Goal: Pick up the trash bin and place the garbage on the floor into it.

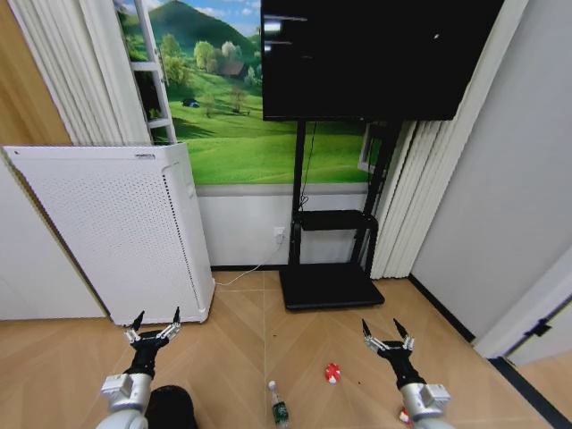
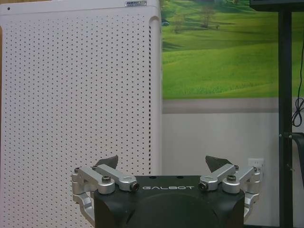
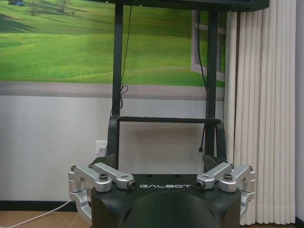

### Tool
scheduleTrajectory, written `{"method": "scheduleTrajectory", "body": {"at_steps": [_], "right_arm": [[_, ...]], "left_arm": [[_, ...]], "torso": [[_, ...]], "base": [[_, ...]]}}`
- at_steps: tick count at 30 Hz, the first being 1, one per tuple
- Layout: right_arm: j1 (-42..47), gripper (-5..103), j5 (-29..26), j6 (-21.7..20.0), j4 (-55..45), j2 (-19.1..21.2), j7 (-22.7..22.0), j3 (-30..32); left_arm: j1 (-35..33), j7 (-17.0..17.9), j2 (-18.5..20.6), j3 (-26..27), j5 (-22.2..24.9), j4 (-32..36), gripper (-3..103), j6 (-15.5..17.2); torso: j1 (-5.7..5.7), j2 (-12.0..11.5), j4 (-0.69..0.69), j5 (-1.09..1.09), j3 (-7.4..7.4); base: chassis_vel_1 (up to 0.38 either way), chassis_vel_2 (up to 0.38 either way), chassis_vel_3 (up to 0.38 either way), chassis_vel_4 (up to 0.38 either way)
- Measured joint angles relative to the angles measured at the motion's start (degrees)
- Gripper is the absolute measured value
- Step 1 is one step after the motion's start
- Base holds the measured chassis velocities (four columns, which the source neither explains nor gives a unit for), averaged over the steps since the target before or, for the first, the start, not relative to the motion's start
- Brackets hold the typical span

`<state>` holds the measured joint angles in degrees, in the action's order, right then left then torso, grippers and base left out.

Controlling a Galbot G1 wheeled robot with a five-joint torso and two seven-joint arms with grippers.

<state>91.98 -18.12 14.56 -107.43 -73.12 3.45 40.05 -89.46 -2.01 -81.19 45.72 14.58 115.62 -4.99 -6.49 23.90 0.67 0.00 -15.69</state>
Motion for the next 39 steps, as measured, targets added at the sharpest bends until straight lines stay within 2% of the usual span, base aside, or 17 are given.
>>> {"method": "scheduleTrajectory", "body": {"at_steps": [28, 39], "right_arm": [[0.1, 100, -0.1, 0.2, -0.1, -0.2, 0.1, 0.0], [0.0, 100, -0.1, 0.2, 0.0, -0.2, 0.2, -0.1]], "left_arm": [[-0.1, -0.1, -0.1, 0.1, 0.1, 0.0, 100, -0.1], [-0.1, -0.1, -0.1, 0.1, 0.1, -0.1, 100, -0.1]], "torso": [[2.32, -6.6, 0.0, 0.0, 4.31], [2.91, -8.9, 0.0, 0.0, 5.99]], "base": [[0.0, 0.0, 0.0, 0.0], [0.0, 0.0, 0.0, 0.0]]}}
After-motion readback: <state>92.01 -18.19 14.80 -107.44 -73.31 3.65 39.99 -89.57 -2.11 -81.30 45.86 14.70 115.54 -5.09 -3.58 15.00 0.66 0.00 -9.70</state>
